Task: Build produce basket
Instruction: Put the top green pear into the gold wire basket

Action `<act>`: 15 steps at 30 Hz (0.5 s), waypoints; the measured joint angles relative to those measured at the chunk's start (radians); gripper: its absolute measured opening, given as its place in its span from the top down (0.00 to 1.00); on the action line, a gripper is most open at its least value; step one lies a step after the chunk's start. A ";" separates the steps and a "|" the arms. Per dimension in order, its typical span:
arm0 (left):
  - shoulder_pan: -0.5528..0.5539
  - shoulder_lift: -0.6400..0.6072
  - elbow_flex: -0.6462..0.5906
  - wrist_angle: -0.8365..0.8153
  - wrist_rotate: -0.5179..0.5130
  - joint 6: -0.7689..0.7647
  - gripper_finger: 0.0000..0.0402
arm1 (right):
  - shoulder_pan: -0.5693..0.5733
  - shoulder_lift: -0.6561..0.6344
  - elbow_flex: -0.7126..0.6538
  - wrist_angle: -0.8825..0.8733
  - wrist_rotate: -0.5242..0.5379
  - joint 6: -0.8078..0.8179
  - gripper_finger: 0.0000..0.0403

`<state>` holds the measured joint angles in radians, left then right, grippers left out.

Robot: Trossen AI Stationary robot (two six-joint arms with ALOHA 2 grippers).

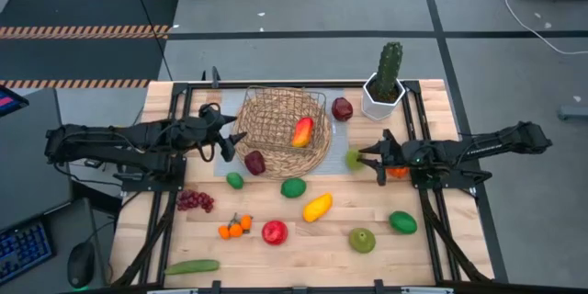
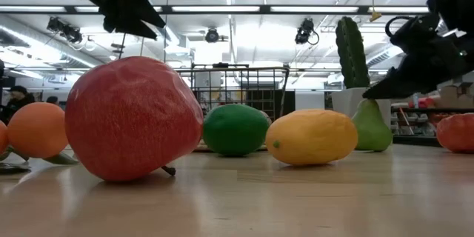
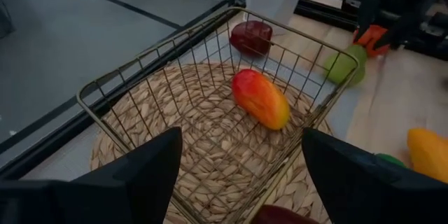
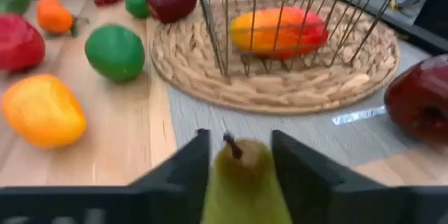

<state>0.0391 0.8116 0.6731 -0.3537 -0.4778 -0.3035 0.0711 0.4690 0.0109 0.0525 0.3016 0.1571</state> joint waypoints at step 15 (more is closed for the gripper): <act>0.000 0.000 0.000 -0.002 0.000 0.000 0.26 | 0.000 0.017 0.000 0.157 -0.035 -0.105 0.98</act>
<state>0.0395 0.8116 0.6731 -0.3557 -0.4778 -0.3038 0.0711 0.4862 0.0113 0.2094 0.2661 0.0524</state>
